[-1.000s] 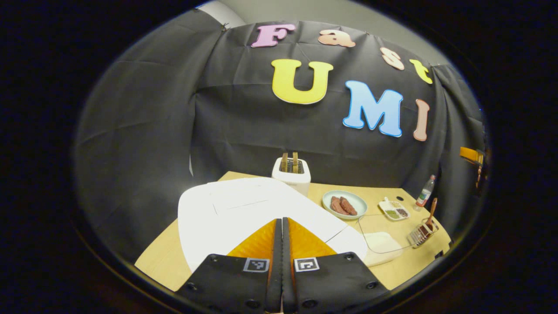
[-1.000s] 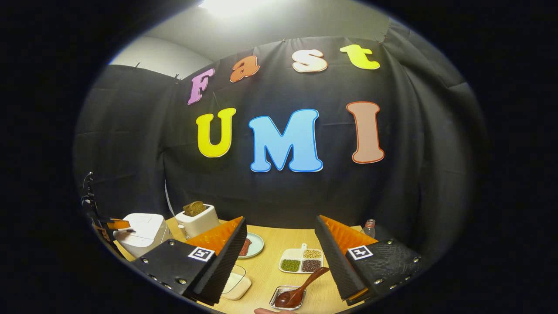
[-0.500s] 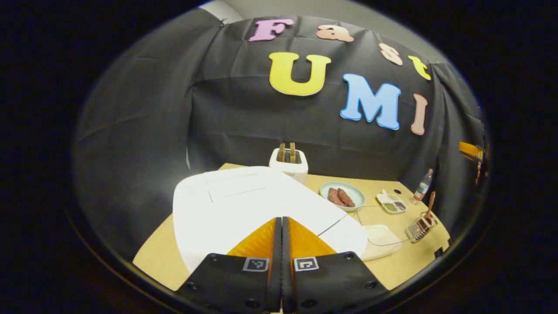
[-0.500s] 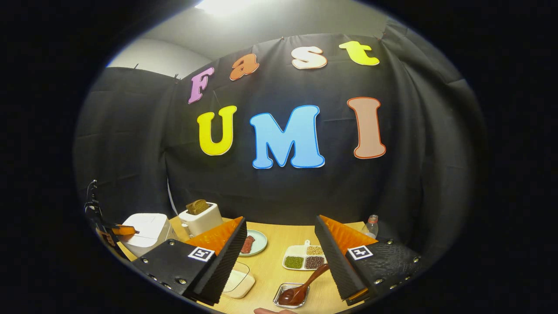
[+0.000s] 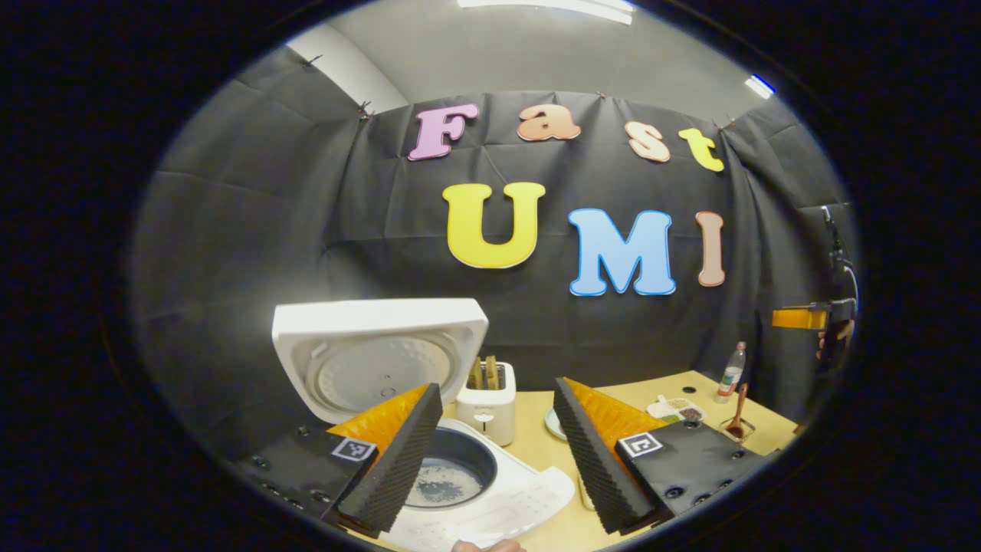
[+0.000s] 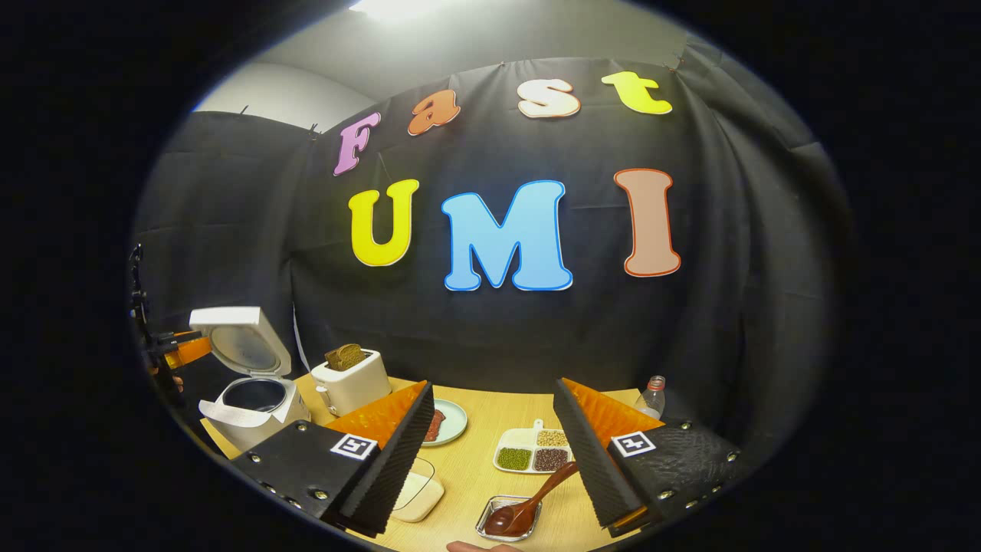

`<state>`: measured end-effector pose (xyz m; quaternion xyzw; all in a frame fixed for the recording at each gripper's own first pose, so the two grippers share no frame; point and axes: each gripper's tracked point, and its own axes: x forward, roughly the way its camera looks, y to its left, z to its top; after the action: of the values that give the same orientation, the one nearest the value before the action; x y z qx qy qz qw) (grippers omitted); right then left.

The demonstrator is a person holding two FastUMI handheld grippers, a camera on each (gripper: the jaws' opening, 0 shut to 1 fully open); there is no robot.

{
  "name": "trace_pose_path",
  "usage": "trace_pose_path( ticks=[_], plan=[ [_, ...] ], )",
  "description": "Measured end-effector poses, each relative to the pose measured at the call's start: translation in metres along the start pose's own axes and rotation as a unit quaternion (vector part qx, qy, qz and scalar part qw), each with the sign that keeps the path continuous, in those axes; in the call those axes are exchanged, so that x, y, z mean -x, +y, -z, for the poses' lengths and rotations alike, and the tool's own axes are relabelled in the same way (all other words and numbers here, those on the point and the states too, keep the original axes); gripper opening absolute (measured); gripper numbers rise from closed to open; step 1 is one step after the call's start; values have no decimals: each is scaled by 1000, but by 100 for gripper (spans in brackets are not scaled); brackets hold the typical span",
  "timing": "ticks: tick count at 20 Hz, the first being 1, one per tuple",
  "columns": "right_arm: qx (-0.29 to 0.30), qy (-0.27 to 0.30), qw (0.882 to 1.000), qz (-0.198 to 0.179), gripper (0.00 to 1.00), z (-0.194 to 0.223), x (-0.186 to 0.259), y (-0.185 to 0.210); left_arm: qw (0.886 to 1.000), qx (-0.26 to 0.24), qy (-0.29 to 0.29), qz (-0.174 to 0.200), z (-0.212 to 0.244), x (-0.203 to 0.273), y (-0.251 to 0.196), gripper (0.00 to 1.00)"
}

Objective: Close the left gripper, press the button to open the rice cooker; take a wooden spoon from the chopstick holder with the right hand, scoop a spoonful of rice and pour it into the rice cooker, then put the wooden spoon back into the chopstick holder.

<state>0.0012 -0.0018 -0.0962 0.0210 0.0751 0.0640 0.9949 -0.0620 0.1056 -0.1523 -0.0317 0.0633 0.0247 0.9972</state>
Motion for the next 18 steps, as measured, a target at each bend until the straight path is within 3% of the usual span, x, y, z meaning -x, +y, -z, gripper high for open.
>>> trace_pose_path(
  ticks=[1, 2, 3, 9, 12, 18],
  plan=[
    [0, -3, 1000, 0, 96, 0, 2, 0, 1000, 2, -5, -4, 2, -1, 4, 100],
    [1, -9, 1000, 0, 96, -2, 3, -1, 1000, 7, -11, -6, 2, -3, 6, 94],
    [2, -16, 1000, 3, 96, -3, 5, -3, 1000, 14, -17, -8, 4, -3, 6, 100],
    [1, -17, 1000, 25, 96, 21, 7, -27, 997, 58, -36, 21, 14, -5, -7, 99],
    [-9, -6, 999, 34, 96, 44, 5, -42, 997, 51, -49, 22, 15, -3, -11, 94],
    [-54, 15, 997, 48, 96, 96, -15, -70, 997, 13, -68, 33, 20, 8, -37, 98]
  ],
)
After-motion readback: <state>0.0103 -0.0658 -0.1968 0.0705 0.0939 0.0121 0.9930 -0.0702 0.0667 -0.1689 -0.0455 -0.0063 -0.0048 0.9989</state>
